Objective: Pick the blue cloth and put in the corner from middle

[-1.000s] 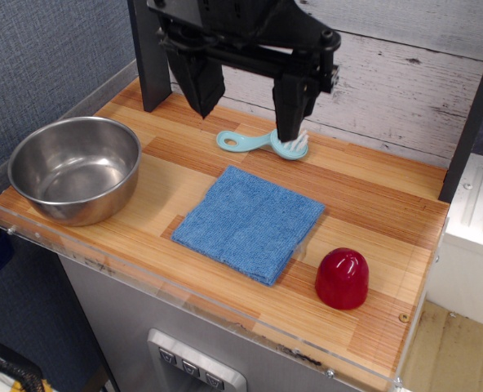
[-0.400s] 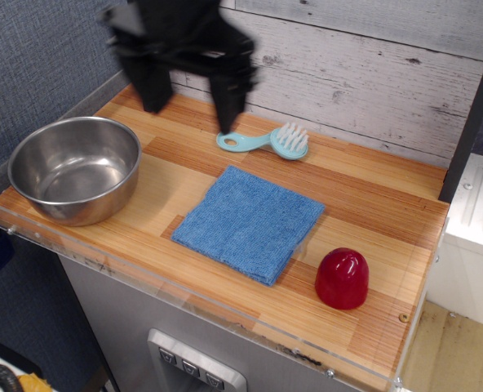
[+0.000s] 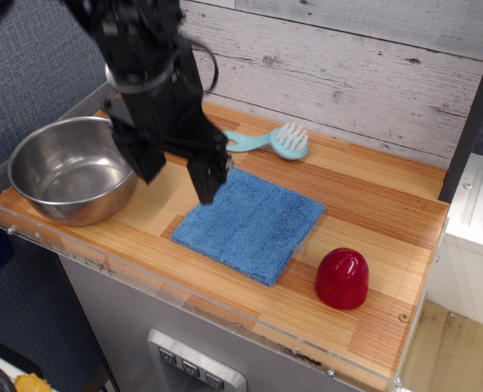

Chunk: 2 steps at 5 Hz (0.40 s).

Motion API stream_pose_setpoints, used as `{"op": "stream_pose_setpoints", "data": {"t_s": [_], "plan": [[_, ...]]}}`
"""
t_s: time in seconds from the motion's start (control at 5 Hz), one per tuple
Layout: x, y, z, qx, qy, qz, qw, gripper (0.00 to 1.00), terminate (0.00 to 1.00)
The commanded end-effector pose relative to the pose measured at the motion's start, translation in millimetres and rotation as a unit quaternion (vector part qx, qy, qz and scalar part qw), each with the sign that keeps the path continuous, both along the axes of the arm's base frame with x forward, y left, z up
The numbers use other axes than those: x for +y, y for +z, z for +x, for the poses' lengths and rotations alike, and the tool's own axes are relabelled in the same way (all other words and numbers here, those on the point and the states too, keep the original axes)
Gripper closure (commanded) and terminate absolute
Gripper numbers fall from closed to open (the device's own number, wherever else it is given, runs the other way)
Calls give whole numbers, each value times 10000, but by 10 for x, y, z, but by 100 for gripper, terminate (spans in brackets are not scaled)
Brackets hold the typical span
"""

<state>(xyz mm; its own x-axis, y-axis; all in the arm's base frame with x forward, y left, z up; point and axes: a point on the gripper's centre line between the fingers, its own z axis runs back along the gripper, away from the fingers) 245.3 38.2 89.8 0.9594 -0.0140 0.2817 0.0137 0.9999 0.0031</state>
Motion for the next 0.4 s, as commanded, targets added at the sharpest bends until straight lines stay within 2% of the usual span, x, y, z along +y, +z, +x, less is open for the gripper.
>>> {"op": "stream_pose_setpoints", "data": {"t_s": [0.0,0.2], "plan": [[-257,-193,275,-91,-272,3,9996,0,0],[-398,-288,409,-22,-334,-12,9994,0,0]]}}
